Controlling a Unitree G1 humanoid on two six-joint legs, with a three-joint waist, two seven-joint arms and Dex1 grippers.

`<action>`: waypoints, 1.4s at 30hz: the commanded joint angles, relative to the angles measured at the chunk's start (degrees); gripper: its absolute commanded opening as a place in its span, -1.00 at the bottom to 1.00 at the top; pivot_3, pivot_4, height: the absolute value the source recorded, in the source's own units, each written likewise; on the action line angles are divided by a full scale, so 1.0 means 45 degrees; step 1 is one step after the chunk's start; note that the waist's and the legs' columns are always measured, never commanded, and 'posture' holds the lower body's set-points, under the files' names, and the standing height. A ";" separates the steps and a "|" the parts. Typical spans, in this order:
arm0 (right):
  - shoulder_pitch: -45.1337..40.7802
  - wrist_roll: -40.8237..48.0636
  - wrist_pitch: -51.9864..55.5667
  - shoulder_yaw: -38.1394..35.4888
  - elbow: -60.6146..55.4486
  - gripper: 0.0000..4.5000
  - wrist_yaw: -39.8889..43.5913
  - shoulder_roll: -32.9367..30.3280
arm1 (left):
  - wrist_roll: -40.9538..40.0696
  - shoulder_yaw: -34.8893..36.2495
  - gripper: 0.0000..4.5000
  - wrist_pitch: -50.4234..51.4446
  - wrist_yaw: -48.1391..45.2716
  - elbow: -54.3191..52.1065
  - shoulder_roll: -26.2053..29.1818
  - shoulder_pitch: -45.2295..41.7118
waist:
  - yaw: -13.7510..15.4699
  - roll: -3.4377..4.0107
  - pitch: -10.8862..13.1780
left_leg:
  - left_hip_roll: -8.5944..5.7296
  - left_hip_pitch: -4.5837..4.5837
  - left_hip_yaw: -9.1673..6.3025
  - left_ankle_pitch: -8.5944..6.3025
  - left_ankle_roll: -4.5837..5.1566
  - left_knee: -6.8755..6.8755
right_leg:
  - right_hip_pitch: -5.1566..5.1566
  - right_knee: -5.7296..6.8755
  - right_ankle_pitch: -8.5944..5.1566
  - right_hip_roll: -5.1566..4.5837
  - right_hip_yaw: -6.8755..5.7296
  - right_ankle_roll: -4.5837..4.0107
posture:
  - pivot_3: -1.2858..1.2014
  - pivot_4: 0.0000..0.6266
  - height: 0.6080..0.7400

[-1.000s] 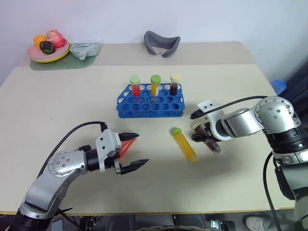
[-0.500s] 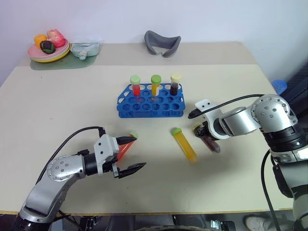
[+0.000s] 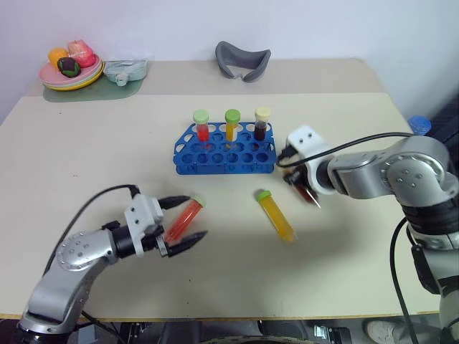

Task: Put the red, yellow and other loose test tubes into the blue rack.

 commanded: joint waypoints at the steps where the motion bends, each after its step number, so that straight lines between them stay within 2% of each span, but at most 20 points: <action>1: 0.0722 -0.2202 -0.3508 -0.0537 -0.1006 -0.60 0.2161 0.0832 | -0.0575 0.0668 1.00 0.0035 0.0479 0.0398 -0.0403 -0.0569 | -0.0005 -0.0005 -0.0003 | -0.0001 0.0000 0.0001 0.0000 0.0000 0.0007 | 0.0005 0.0000 0.0000 -0.0004 0.0000 0.0000 | 0.03 -0.52 1.00; 4: 0.1409 -0.3956 -0.5836 -0.0615 -0.0644 -0.60 0.2357 0.2576 | -0.0484 0.0571 1.00 0.0026 0.0736 0.0711 -0.0758 -0.1057 | -0.0049 -0.0007 -0.0004 | -0.0002 0.0012 0.0002 0.0002 -0.0004 0.0020 | 0.0021 0.0010 0.0002 -0.0002 0.0001 0.0002 | 0.03 -0.52 1.00; 9: 0.2804 -0.7525 -0.9456 0.0253 0.0217 -0.60 0.2556 0.4688 | -0.0171 0.0167 1.00 0.0106 0.1109 0.0918 -0.1207 -0.1600 | -0.0022 -0.0011 -0.0007 | -0.0003 0.0016 -0.0001 0.0012 -0.0020 0.0016 | 0.0018 0.0024 0.0002 -0.0002 0.0001 0.0001 | 0.03 -0.52 1.00; 12: 0.3966 -0.9020 -1.1403 0.0518 0.0811 -0.60 0.2864 0.5682 | -0.0062 -0.0110 1.00 0.0336 0.1387 0.0714 -0.1330 -0.1757 | -0.0019 -0.0010 -0.0006 | -0.0006 0.0016 -0.0002 0.0013 -0.0022 0.0009 | 0.0018 0.0022 0.0002 -0.0006 -0.0001 0.0001 | 0.03 -0.52 1.00; 15: 0.4314 -1.0010 -1.2817 0.0258 0.1826 -0.60 0.2867 0.6619 | -0.0241 -0.0215 1.00 0.0787 0.1580 0.0353 -0.1294 -0.1885 | -0.0074 -0.0004 -0.0003 | -0.0006 0.0019 0.0000 0.0021 -0.0036 0.0015 | 0.0017 0.0036 0.0002 -0.0006 0.0001 0.0000 | 0.03 -0.52 1.00; 25: 0.4280 -1.1197 -1.4590 -0.0466 0.3976 -0.60 0.3480 0.8287 | -0.0815 -0.0124 1.00 0.1968 0.1894 -0.0514 -0.1106 -0.1879 | -0.0279 -0.0004 -0.0003 | -0.0004 0.0038 -0.0005 0.0032 -0.0055 0.0012 | 0.0023 0.0065 0.0004 0.0000 0.0004 -0.0001 | 0.03 -0.52 1.00; 40: 0.4110 -1.1930 -1.5711 -0.1248 0.5769 -0.60 0.3913 0.9362 | -0.1244 0.0341 1.00 0.2270 0.1906 -0.0720 -0.0766 -0.1302 | -0.0345 -0.0002 -0.0004 | -0.0004 0.0045 -0.0006 0.0037 -0.0062 0.0014 | 0.0026 0.0077 0.0004 -0.0001 0.0005 -0.0001 | 0.03 -0.52 1.00; 42: 0.4117 -1.1764 -1.5688 -0.1317 0.5741 -0.13 0.4137 0.9465 | -0.1244 0.0345 1.00 0.2270 0.1916 -0.0713 -0.0770 -0.1292 | -0.0342 -0.0002 -0.0004 | -0.0004 0.0046 -0.0006 0.0037 -0.0063 0.0014 | 0.0026 0.0082 0.0004 -0.0001 0.0005 -0.0001 | 0.03 -0.52 1.00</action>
